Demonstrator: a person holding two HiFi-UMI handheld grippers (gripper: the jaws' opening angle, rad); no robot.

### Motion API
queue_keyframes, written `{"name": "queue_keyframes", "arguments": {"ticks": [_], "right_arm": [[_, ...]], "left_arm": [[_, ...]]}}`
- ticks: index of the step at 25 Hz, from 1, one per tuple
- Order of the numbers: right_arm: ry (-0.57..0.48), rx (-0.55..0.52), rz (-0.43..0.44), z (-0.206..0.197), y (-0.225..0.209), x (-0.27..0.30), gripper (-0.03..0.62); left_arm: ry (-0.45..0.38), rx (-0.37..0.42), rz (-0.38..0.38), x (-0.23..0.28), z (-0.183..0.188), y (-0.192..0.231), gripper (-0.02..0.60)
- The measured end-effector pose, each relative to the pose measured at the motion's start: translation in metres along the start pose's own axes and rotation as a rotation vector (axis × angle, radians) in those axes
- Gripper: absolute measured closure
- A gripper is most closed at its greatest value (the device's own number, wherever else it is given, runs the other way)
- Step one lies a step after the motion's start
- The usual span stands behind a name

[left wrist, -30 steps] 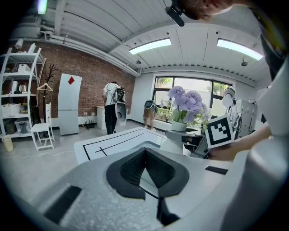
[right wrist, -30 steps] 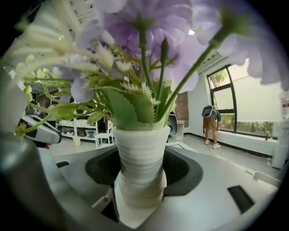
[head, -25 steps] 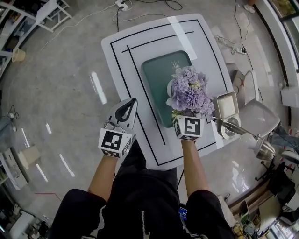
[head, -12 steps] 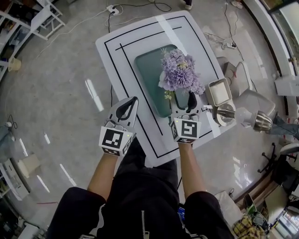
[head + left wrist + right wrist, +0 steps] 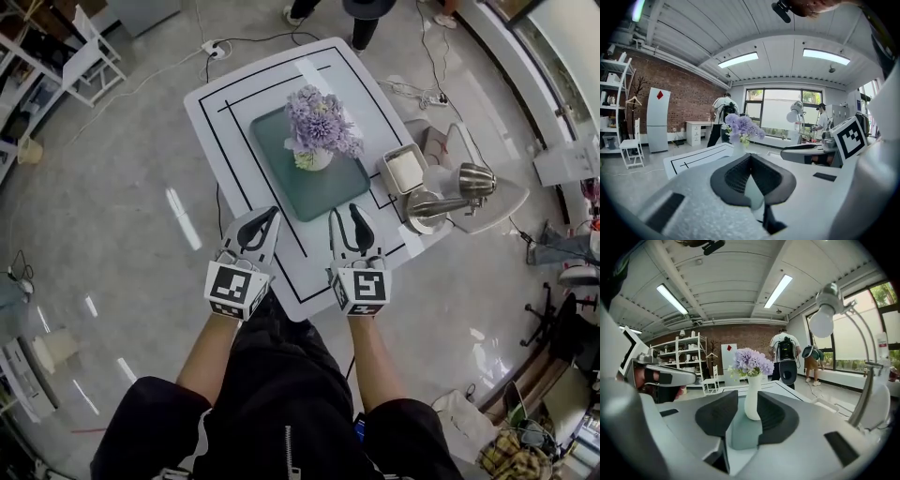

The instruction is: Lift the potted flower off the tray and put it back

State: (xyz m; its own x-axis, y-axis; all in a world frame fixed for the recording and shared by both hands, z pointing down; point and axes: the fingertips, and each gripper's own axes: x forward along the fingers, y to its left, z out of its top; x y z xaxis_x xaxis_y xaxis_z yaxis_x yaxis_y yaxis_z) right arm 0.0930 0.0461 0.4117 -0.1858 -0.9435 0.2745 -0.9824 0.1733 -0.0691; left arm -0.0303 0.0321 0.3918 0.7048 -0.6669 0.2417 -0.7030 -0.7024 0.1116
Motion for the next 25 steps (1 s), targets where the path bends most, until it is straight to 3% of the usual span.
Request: {"name": "queue_keyframes", "arguments": {"ticks": [4, 7, 15, 25], "right_arm": [[0.012, 0.005, 0.007, 0.009, 0.000, -0.050, 0.559], [-0.002, 0.013, 0.045, 0.022, 0.010, -0.086, 0.585], [-0.020, 0.053, 0.043, 0.043, 0.024, -0.165, 0.586], [-0.014, 0.035, 0.098, 0.033, 0.053, -0.200, 0.588]], "left_arm": [[-0.023, 0.015, -0.011, -0.015, 0.007, -0.039, 0.577], [-0.029, 0.025, -0.016, -0.028, 0.007, -0.067, 0.577], [-0.045, 0.044, -0.025, -0.064, 0.008, -0.124, 0.577], [-0.054, 0.057, -0.010, -0.096, 0.007, -0.150, 0.577]]}}
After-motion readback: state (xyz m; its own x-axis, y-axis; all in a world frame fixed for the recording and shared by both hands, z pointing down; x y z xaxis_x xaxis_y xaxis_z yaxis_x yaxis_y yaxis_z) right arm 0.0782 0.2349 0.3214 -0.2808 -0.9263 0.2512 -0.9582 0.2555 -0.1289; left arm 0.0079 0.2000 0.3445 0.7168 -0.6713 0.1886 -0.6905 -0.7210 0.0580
